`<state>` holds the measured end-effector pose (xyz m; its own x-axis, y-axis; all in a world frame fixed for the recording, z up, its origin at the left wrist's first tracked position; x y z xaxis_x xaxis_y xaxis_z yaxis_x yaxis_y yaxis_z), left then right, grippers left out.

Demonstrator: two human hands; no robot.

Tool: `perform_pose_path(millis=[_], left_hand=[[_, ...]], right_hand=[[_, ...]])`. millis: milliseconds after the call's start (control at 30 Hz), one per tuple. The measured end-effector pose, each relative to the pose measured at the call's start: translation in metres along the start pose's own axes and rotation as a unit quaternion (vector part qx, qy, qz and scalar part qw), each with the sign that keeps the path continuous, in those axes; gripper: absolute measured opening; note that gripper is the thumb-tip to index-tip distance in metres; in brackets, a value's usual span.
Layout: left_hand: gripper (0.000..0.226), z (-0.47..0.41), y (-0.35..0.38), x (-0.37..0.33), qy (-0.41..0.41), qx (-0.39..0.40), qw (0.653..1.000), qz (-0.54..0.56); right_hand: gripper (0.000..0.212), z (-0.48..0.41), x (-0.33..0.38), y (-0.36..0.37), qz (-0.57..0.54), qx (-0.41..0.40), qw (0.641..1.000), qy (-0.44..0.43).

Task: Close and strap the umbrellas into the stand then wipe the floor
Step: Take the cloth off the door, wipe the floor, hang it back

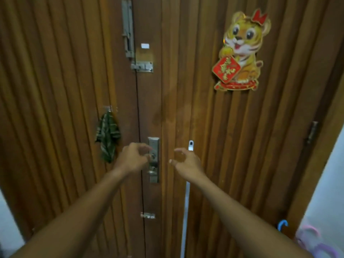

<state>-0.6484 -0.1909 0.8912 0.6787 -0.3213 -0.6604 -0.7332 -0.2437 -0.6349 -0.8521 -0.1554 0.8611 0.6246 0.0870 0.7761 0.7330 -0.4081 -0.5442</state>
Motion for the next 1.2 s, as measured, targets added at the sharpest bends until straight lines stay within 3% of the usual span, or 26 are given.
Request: perform_pose_path(millis=[233,333,533,667,900,1000,1200], left_hand=[[0.021,-0.058,-0.092,0.006,0.035,-0.020,0.995,-0.087],[0.014,-0.094,-0.109,0.015,0.038,-0.038,0.991,-0.125],[0.024,-0.163,-0.114,0.052,0.022,-0.006,0.984,-0.179],[0.021,-0.203,-0.123,0.069,0.014,-0.021,0.986,-0.167],[0.037,-0.235,-0.129,0.129,0.030,-0.047,0.983,-0.176],[0.037,-0.250,-0.137,0.150,0.037,-0.077,0.983,-0.160],[0.034,-0.265,-0.138,0.186,0.043,-0.044,0.995,-0.083]], right_hand=[[0.044,-0.052,0.086,0.050,-0.040,-0.001,0.998,-0.056],[0.044,-0.086,0.101,0.076,-0.058,0.005,0.997,-0.055],[0.046,-0.144,0.123,0.123,-0.090,0.022,0.995,-0.045],[0.044,-0.176,0.138,0.146,-0.084,0.034,0.995,-0.048],[0.044,-0.190,0.154,0.203,-0.029,0.056,0.995,-0.073],[0.045,-0.196,0.160,0.215,-0.001,0.034,0.997,-0.072],[0.048,-0.204,0.172,0.241,0.034,0.004,0.999,-0.035]])
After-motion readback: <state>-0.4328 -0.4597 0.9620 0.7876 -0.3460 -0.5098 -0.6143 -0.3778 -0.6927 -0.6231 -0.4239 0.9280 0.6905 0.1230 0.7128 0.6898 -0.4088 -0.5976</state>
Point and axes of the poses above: each hand's wrist, its own z-axis away from the middle knuckle, its own y-axis out of the palm, x = y × z, the point moved 10 cm from there along -z, towards the middle knuckle, and after that the axes turned 7 degrees about -x, right-handed, at the moved point
